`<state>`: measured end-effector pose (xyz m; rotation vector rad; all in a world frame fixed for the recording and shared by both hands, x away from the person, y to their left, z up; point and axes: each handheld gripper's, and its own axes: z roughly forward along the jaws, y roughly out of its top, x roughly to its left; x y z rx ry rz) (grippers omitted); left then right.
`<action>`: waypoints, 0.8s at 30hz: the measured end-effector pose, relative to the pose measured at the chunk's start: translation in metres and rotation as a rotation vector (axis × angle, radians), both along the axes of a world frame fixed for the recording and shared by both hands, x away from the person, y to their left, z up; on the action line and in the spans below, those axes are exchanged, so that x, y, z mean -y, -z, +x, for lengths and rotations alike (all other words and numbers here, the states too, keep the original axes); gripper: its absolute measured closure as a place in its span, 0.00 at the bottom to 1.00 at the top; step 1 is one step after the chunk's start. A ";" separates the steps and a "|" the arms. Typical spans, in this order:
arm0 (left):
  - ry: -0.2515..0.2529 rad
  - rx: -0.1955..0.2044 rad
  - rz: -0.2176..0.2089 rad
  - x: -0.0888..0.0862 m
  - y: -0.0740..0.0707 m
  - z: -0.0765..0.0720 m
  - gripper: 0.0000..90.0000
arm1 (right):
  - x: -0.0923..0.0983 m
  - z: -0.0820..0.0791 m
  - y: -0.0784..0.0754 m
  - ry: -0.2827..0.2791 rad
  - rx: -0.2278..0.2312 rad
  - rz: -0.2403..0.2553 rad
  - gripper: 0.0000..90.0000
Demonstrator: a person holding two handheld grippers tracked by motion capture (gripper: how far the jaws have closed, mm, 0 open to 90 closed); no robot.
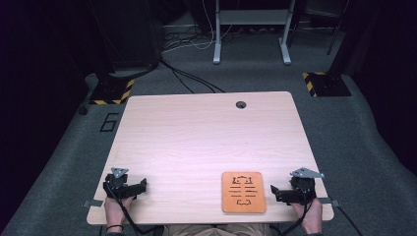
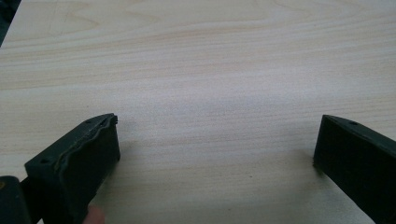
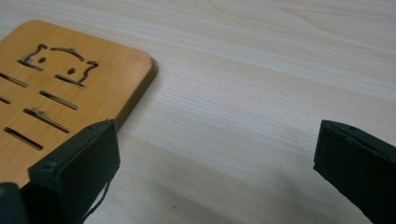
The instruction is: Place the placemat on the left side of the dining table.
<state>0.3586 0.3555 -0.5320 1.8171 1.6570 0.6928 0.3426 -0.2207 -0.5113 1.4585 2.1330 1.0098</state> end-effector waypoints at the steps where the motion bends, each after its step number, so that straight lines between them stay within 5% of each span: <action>1: 0.000 0.000 0.000 0.000 0.000 0.000 0.00 | -0.005 0.000 0.000 -0.014 -0.002 0.006 0.00; 24: 0.000 0.000 0.000 0.000 0.000 0.000 0.00 | -0.045 0.017 0.010 -0.081 -0.039 -0.014 0.01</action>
